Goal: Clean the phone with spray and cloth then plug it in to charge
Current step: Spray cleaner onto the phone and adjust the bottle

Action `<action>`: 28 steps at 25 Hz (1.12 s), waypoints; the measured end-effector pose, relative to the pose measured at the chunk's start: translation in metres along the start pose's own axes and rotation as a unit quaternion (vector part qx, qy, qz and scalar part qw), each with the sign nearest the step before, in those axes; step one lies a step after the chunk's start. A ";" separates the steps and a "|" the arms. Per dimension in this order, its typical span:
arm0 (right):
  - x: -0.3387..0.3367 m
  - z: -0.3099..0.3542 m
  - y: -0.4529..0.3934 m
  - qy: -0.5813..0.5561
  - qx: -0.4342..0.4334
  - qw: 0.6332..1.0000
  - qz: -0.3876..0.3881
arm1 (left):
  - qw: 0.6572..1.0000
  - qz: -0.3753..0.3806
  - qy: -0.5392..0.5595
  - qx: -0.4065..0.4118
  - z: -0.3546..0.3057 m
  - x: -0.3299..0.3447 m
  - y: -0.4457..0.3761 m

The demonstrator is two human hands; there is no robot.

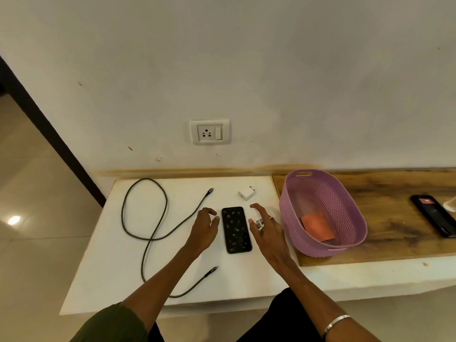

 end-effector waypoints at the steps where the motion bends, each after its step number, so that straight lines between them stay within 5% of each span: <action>1: 0.000 -0.003 -0.002 0.004 -0.002 1.000 -0.003 | 0.999 0.022 -0.025 0.012 -0.001 0.005 -0.002; 10: -0.001 -0.013 -0.012 0.051 0.005 0.998 -0.030 | 0.985 0.119 -0.120 0.025 -0.008 0.021 -0.007; 19: -0.015 0.000 -0.014 -0.005 -0.017 0.997 -0.069 | 0.994 -0.034 -0.044 0.098 -0.037 0.002 -0.005; 23: -0.036 0.011 -0.016 -0.056 -0.047 0.990 -0.124 | 0.991 -0.029 -0.005 0.128 -0.085 0.032 -0.015; 28: -0.053 0.015 -0.012 -0.030 -0.066 0.984 -0.165 | 0.978 -0.041 -0.084 0.185 -0.117 0.080 -0.021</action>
Point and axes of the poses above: each hand's wrist, its own y-axis away from the middle knuckle, its own x-axis out of the palm, z = x × y, the point moved 9 cm from there along -y, towards the middle knuckle, and after that the axes turned 9 degrees about -y, right-handed, at the moved point
